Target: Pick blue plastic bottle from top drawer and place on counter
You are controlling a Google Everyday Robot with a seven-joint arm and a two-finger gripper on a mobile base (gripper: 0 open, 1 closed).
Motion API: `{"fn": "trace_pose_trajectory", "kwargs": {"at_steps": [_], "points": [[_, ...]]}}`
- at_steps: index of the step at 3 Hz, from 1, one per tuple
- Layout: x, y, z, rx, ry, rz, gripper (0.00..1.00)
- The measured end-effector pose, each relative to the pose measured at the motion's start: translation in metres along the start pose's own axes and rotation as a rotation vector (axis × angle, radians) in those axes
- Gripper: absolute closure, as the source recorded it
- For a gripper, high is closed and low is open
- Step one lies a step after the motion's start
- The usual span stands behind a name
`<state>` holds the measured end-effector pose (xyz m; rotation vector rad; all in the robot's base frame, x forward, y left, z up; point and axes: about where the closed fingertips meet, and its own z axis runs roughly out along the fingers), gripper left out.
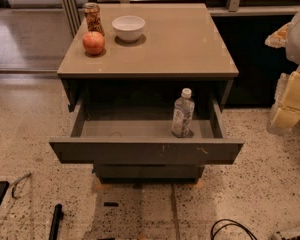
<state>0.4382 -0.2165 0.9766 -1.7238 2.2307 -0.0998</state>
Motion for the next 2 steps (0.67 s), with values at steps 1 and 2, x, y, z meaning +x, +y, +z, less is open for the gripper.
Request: {"fn": "trace_pose_trajectory", "kwargs": {"at_steps": [1,2], "points": [[-0.001,-0.005,0.002,0.016,-0.011,0.001,0.0],[-0.006,-0.027,0.02,0.033,-0.039,0.007,0.0]]}}
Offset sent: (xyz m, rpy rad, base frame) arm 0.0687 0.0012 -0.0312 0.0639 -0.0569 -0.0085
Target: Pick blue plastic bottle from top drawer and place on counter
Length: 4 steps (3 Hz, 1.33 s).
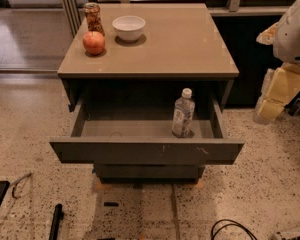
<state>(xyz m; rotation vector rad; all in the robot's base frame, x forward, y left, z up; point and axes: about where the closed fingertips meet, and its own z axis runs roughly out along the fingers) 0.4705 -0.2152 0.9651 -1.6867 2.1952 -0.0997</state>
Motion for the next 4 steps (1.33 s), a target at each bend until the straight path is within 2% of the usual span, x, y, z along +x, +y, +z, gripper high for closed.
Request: {"fn": "trace_pose_trajectory", "kwargs": {"at_steps": [1,3,4], "points": [[-0.006,-0.026,0.031,-0.012,-0.026,0.015,0.0],[0.001,-0.076,0.107,-0.025,-0.03,0.086,0.0],[0.003,-0.079,0.117,-0.032,-0.029,0.094,0.0]]}}
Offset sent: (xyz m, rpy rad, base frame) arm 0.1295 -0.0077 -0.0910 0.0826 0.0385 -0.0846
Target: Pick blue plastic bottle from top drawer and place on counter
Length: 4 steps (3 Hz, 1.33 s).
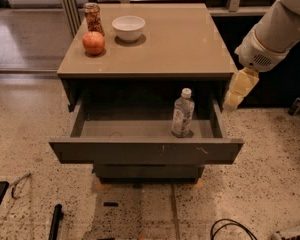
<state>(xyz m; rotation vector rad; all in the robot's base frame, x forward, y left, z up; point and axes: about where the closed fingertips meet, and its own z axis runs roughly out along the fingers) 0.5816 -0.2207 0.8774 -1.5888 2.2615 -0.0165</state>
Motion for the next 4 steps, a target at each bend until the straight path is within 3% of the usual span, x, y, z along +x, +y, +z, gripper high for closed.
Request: {"fn": "trace_pose_trajectory", "kwargs": {"at_steps": [1,2,3,4], "points": [[0.008,0.005,0.023,-0.039,-0.019,0.014,0.0],[0.013,0.012,0.056,-0.084,-0.086,0.045,0.0],[0.007,0.021,0.093,-0.131,-0.218,0.093,0.0],[0.005,0.021,0.111,-0.111,-0.323,0.14,0.0]]}}
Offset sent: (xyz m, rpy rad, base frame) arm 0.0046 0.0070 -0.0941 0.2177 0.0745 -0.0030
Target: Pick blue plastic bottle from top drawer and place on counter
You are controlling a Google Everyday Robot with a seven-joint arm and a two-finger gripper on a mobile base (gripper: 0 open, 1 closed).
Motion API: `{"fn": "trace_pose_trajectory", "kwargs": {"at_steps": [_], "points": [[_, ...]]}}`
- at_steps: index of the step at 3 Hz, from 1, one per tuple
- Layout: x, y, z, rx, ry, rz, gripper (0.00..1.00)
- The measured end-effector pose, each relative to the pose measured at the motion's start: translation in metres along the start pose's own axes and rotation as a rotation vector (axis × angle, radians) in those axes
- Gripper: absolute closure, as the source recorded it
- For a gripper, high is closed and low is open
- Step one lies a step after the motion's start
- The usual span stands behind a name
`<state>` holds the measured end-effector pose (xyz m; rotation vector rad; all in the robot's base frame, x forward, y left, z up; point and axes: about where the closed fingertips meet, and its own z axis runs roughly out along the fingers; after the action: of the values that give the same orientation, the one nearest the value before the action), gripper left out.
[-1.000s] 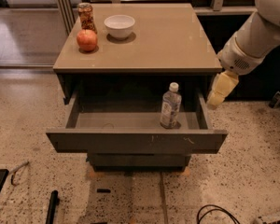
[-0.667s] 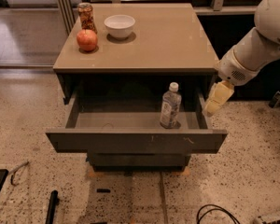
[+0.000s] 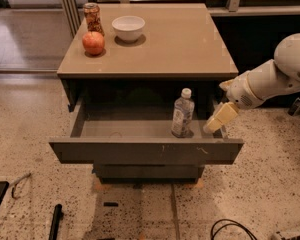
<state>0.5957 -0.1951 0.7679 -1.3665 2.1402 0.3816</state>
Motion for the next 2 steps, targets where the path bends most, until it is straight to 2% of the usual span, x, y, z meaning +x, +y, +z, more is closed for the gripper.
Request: {"fn": "trace_pose_trajectory", "kwargs": {"at_steps": [1,2], "points": [[-0.0014,-0.0028,0.0,0.012,-0.011,0.003,0.0],[0.0042,-0.0009,0.0057,0.033,-0.03,0.005,0.08]]}}
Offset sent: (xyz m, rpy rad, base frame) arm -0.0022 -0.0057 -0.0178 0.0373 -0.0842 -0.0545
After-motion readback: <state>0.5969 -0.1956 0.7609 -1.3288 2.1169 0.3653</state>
